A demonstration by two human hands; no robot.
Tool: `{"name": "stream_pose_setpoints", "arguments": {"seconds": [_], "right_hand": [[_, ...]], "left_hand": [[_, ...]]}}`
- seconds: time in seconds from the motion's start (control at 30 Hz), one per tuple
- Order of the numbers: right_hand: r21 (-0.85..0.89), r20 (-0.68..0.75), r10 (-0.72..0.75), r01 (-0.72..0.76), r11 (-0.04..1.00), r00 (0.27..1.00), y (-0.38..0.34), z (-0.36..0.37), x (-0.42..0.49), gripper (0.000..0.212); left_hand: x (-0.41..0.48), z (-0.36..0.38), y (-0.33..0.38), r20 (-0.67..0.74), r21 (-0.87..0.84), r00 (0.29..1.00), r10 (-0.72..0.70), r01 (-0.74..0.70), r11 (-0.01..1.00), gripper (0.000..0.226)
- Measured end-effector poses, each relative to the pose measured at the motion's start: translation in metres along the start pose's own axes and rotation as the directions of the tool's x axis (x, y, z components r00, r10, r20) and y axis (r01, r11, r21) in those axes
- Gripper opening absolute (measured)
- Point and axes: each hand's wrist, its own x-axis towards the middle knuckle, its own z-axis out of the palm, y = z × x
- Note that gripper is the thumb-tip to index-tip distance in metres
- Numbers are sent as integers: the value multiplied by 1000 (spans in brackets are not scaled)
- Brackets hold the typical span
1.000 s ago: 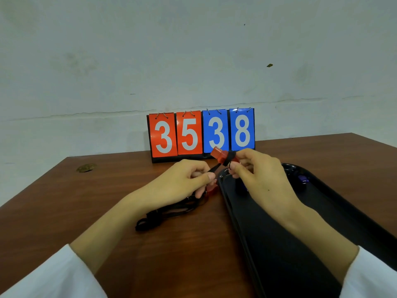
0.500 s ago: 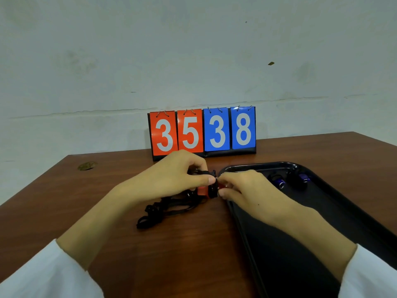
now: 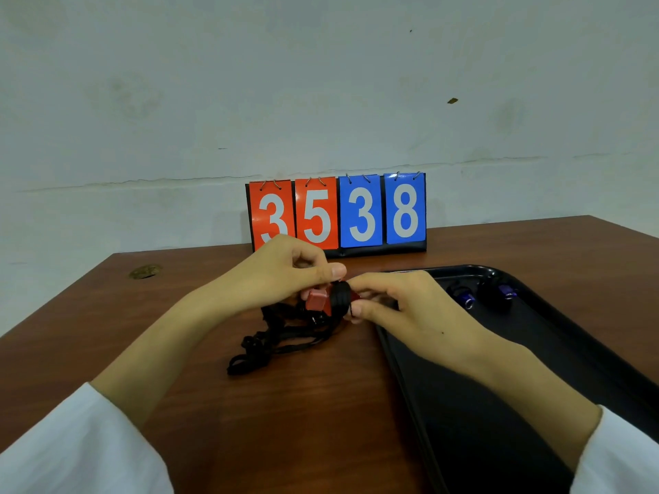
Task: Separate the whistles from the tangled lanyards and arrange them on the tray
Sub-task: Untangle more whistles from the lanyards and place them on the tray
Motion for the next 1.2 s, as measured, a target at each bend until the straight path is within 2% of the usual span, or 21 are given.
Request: {"name": "stream_pose_setpoints", "arguments": {"seconds": [0.17, 0.33, 0.4, 0.5, 0.63, 0.73, 0.83, 0.9, 1.03, 1.1, 1.2], "right_hand": [[78, -126, 28, -18, 997, 992, -3, -2, 1, 25], [94, -221, 101, -82, 992, 970, -4, -4, 2, 26], [123, -244, 120, -92, 988, 962, -5, -4, 2, 25], [154, -317, 175, -132, 979, 932, -3, -7, 3, 23], [95, -437, 240, -221, 971, 867, 2, -9, 3, 25], [4, -487, 256, -291, 957, 835, 6, -9, 3, 30], [-115, -484, 222, -313, 943, 846, 9, -7, 2, 29], [-171, -451, 213, -318, 933, 867, 12, -5, 1, 28], [-271, -325, 200, -294, 917, 924, 11, -5, 1, 26], [-296, -236, 182, -249, 922, 955, 9, -4, 1, 25], [-320, -126, 79, -116, 940, 989, 9, 1, 1, 24]], "left_hand": [[4, 11, -1, -4, -159, 996, -91, 89, 983, 46], [4, 25, -4, 79, -358, 988, -133, 153, 921, 58], [1, 34, -5, 55, -399, 986, -159, 167, 902, 57], [0, 43, -8, 91, -401, 983, -162, 185, 897, 55], [0, 45, -7, 98, -268, 987, -128, 150, 952, 55], [-3, 50, -3, 85, -23, 995, -58, 60, 998, 52], [-10, 54, 3, 106, 170, 993, 44, -62, 984, 44], [-13, 55, 10, 150, 309, 985, 89, -132, 942, 38], [-15, 51, 21, 174, 560, 965, 195, -260, 787, 29], [-15, 46, 24, 150, 574, 960, 238, -281, 769, 23], [-14, 36, 24, 73, 548, 954, 292, -283, 787, 22]]}}
